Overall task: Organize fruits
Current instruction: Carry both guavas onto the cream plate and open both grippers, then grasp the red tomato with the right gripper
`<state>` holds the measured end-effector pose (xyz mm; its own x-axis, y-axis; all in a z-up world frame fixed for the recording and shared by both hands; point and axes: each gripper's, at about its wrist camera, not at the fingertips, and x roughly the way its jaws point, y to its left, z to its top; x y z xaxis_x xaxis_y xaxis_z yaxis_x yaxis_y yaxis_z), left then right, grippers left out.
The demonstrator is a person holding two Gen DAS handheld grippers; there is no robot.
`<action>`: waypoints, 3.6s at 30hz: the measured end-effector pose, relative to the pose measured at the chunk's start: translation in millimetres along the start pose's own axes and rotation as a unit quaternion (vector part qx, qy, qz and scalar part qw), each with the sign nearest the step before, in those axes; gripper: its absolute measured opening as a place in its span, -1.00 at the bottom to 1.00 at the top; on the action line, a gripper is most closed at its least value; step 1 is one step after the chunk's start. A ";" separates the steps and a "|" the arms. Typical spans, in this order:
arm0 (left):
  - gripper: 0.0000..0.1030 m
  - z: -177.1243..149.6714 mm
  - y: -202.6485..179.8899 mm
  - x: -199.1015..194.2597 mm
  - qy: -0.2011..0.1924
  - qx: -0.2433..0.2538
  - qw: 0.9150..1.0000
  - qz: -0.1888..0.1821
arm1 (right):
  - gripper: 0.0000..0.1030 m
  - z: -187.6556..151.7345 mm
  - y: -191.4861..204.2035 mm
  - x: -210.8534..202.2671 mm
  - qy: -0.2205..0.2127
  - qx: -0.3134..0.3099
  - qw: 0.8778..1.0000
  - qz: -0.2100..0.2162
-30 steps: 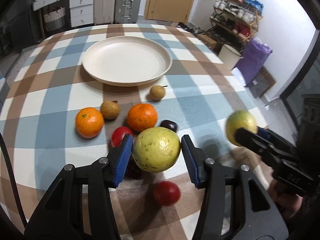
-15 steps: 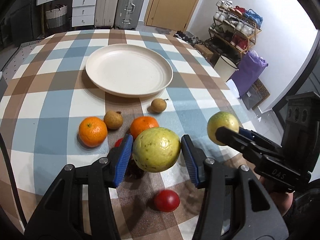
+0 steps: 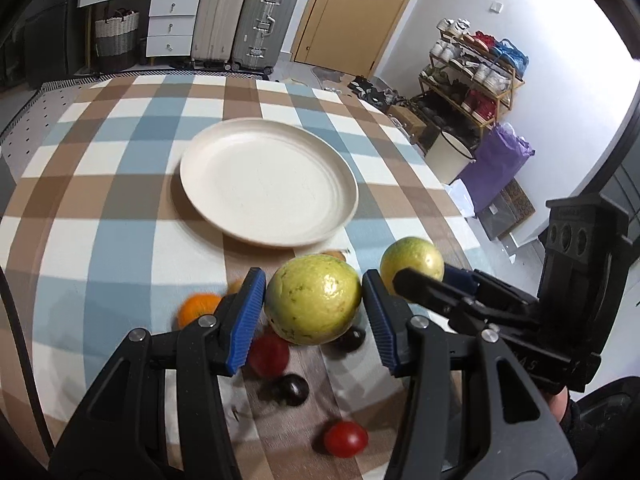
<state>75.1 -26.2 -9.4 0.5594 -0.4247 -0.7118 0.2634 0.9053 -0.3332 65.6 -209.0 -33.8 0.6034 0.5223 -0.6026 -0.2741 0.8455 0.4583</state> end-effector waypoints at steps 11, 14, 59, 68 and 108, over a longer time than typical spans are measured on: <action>-0.08 54.0 18.0 11.6 -0.008 -0.016 1.000 0.011 | 0.01 48.8 -1.7 24.8 0.004 -0.009 1.000 0.009; -0.08 69.0 22.2 24.2 -0.003 -0.011 1.000 0.021 | 0.01 63.2 -4.7 35.8 0.008 -0.008 1.000 0.012; 0.54 56.2 27.4 6.7 -0.015 0.007 0.996 0.085 | 0.66 62.9 10.3 -10.4 -0.053 -0.034 0.998 -0.019; 0.71 30.3 16.6 -34.6 -0.037 0.020 0.992 0.116 | 0.73 30.2 37.1 -32.1 -0.050 -0.047 0.998 -0.011; 0.98 -88.9 62.3 -53.5 -0.013 -0.035 0.993 0.108 | 0.32 -106.5 85.0 8.3 0.088 -0.113 0.990 -0.018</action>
<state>-8.4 53.1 -47.0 0.6167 -0.2199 -0.7559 0.0804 0.9728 -0.2174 -32.4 -120.9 -69.3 0.4809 0.4857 -0.7300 -0.4270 0.8569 0.2888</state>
